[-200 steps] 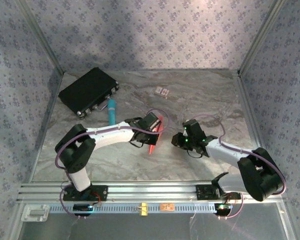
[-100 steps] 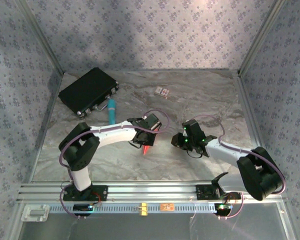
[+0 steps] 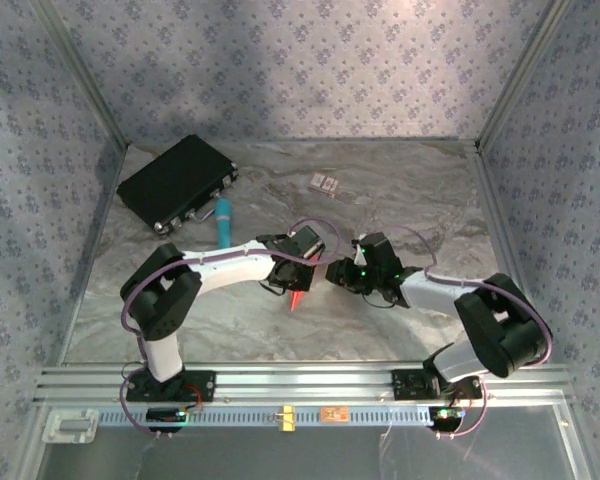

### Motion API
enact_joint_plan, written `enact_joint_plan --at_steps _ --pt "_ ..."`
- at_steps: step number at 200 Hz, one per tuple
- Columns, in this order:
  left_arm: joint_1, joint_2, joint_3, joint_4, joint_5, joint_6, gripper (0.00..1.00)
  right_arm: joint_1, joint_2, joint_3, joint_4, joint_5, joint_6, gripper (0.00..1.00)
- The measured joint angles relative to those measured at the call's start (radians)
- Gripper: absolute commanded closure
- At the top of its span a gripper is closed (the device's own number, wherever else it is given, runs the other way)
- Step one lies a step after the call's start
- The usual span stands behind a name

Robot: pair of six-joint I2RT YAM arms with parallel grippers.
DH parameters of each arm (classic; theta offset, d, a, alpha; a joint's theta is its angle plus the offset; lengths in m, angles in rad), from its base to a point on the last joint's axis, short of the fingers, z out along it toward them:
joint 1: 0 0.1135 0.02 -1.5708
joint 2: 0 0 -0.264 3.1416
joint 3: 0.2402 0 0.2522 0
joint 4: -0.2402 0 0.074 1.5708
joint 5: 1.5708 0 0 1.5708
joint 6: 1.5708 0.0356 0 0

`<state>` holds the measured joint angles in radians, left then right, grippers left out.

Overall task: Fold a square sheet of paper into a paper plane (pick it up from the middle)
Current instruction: Move a paper plane to the center of the table.

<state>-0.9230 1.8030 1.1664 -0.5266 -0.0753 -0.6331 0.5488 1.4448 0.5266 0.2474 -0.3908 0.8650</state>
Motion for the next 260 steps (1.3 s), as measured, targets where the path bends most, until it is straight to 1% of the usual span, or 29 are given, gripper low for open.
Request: enact_joint_plan --at_steps 30,48,74,91,122,136,145,152,168,188,217,232,260 --pt "0.0 0.0 0.0 0.0 0.008 0.0 0.99 0.006 0.048 0.043 0.059 -0.028 0.014 0.62" --pt "0.0 0.0 0.0 0.0 0.011 0.0 0.99 0.01 0.08 0.062 0.079 -0.033 0.019 0.64" --pt "0.0 0.0 0.0 0.005 0.022 0.0 0.98 0.017 0.141 0.084 0.098 -0.036 0.026 0.69" --pt "0.0 0.0 0.0 0.005 0.023 0.0 0.97 0.021 0.175 0.088 0.112 -0.037 0.034 0.76" --pt "0.0 0.0 0.0 0.007 0.023 0.006 0.85 0.023 0.205 0.088 0.125 -0.045 0.037 0.87" --pt "0.0 0.0 0.0 0.008 0.022 0.007 0.82 0.023 0.205 0.088 0.128 -0.045 0.037 0.9" --pt "0.0 -0.002 -0.002 0.012 0.022 0.006 0.76 0.023 0.205 0.088 0.129 -0.044 0.037 0.91" --pt "0.0 -0.008 -0.006 0.018 0.021 0.006 0.72 0.024 0.205 0.088 0.13 -0.044 0.037 0.92" --pt "0.0 -0.031 -0.02 0.031 0.014 0.017 0.7 0.023 0.205 0.088 0.131 -0.045 0.037 0.92" --pt "0.0 -0.064 -0.031 0.045 0.0 0.027 0.62 0.023 0.205 0.088 0.131 -0.045 0.037 0.92" --pt "0.0 -0.096 -0.044 0.059 -0.016 0.035 0.6 0.023 0.205 0.088 0.131 -0.045 0.037 0.92" --pt "0.0 -0.096 -0.046 0.059 -0.022 0.036 0.55 0.023 0.205 0.088 0.131 -0.045 0.037 0.92" --pt "0.002 -0.096 -0.057 0.059 -0.023 0.033 0.54 0.024 0.205 0.088 0.131 -0.045 0.037 0.92"
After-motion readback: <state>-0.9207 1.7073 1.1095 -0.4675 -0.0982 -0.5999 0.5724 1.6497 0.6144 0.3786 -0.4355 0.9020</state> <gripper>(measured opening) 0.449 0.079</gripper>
